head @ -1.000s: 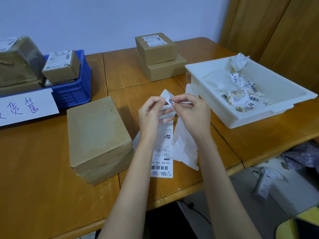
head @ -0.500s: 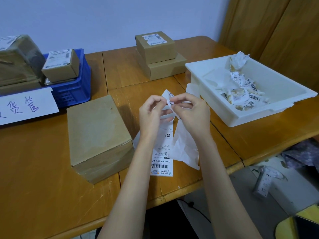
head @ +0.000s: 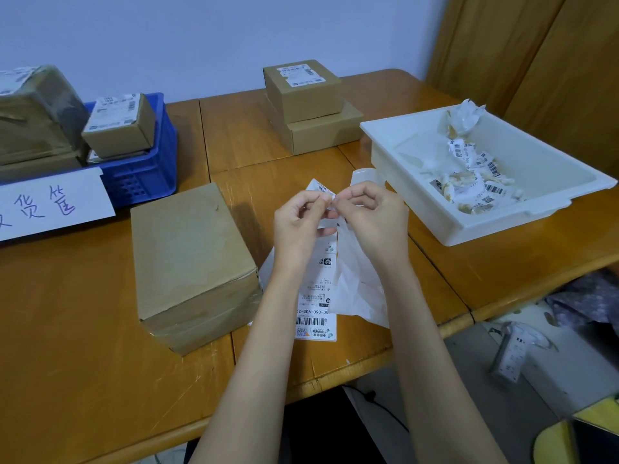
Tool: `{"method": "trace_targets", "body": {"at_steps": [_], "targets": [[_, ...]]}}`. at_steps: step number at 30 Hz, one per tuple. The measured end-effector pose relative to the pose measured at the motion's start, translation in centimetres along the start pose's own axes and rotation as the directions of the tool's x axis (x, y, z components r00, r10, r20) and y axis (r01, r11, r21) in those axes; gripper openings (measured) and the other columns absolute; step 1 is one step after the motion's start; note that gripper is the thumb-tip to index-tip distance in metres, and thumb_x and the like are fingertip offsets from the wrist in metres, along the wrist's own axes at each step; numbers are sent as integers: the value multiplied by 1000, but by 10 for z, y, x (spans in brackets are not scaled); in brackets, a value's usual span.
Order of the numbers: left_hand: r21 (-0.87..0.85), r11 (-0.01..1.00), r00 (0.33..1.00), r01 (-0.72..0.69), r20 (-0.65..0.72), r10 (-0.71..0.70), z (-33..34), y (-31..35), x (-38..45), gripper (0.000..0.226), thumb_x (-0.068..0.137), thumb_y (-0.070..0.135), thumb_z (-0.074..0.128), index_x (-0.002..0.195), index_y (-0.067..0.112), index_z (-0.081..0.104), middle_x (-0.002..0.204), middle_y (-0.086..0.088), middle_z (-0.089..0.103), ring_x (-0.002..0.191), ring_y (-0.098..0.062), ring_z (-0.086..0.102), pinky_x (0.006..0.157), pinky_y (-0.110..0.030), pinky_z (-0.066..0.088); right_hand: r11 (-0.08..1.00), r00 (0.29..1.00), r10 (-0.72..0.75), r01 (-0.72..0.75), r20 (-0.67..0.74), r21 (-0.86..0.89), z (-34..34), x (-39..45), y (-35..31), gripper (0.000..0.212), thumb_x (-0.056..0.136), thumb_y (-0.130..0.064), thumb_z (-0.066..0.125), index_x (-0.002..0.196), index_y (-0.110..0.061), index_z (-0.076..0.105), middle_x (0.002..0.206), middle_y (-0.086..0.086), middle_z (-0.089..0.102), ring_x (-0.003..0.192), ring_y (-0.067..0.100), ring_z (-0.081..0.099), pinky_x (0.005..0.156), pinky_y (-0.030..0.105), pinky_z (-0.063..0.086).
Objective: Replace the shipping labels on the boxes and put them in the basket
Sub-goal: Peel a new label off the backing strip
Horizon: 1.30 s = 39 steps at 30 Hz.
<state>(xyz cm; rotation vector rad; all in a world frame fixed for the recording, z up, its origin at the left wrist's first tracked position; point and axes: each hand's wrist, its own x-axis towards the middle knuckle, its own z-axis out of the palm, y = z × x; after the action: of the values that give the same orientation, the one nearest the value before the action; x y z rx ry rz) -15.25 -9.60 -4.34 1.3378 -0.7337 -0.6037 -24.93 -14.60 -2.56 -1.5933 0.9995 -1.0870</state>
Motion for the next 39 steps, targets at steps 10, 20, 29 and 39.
{"method": "trace_targets", "body": {"at_steps": [10,20,29,39], "targets": [[54,999,1000,-6,1,6,-1,-1,0,16,97,10,60,98,0,72,71,6,68,69,-2,66,64,-21,58,998,999,-23,21,25,59,-4,-3,-1,4,83,-13,73,80,-10,72,64,-4,71,65,6,70,66,19,52],[140,990,999,-35,-9,37,5,-4,1,14,98,11,59,88,8,68,71,-1,65,65,-3,66,62,-21,54,997,997,-81,81,0,4,-2,-4,1,17,85,-6,66,73,-18,68,58,-15,67,63,0,67,65,18,54],[-4,992,984,128,-128,-127,9,-3,-2,13,106,13,42,99,9,53,58,4,65,51,-5,61,51,-17,46,996,991,87,-86,-99,11,-2,8,11,20,95,-16,54,77,-24,58,80,-3,68,76,11,65,71,29,54],[-604,778,809,176,-362,-464,-3,10,9,7,105,3,34,106,2,41,67,-2,56,45,-6,66,53,-17,54,827,900,433,-380,-40,416,-17,15,12,15,100,-11,45,92,-4,56,65,9,51,38,6,47,40,19,38]]}}
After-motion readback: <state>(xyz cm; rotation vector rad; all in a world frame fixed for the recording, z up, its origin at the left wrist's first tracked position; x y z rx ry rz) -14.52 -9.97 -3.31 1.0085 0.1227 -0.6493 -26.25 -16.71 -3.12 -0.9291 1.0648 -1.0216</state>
